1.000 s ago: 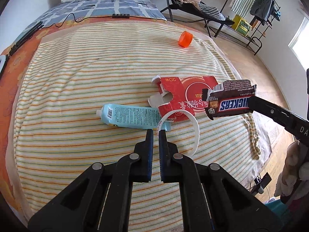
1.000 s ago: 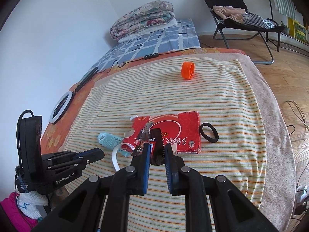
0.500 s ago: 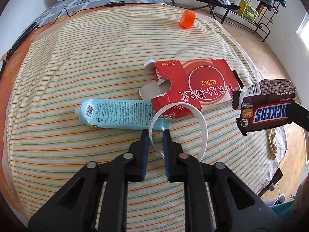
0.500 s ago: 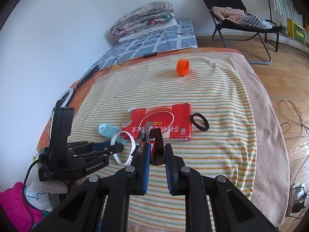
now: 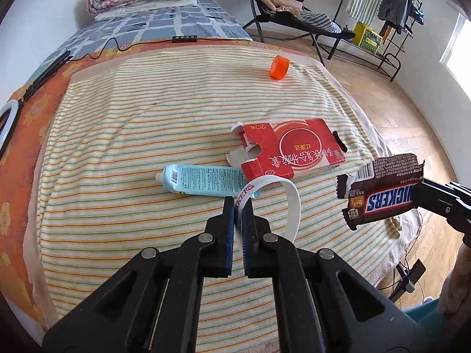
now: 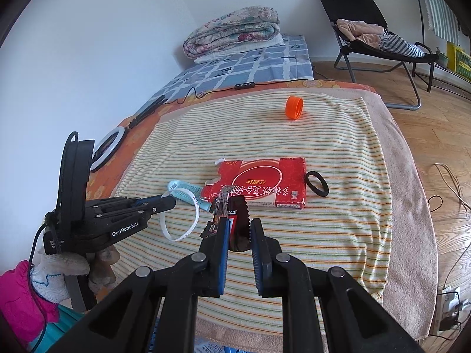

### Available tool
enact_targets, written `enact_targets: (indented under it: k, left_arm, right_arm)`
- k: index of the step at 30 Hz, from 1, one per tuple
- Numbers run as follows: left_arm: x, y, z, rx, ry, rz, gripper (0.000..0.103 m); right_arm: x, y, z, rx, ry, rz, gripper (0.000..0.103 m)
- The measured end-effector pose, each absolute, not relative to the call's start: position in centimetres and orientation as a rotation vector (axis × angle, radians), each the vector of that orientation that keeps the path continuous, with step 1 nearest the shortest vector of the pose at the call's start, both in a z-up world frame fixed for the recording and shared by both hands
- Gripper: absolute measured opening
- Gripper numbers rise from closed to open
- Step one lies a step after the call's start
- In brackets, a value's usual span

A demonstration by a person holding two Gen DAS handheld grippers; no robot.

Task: Collect trash
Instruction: 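Carry the Snickers wrapper to the blue basket and open the right gripper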

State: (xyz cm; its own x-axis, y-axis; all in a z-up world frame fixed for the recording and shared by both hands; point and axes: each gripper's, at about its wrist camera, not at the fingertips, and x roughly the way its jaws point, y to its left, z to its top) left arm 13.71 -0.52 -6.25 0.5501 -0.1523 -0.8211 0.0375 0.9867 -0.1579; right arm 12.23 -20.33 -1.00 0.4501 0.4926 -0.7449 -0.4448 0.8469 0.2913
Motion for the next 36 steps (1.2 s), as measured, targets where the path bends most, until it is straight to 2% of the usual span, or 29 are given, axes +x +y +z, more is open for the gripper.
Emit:
enact_targets:
  k: [16,36]
  left_arm:
    - [2.7,-0.3,-4.6,-0.068,0.951,-0.172,0.002]
    - [-6.7,0.0,-10.7,-0.04,1.067,-0.143,0.002]
  right_arm:
    - [2.6,-18.9,-1.0,-0.003,0.976,0.724,0.013]
    - [-4.5,-18.2,-7.0,-0.09,1.122,0.777,0.013]
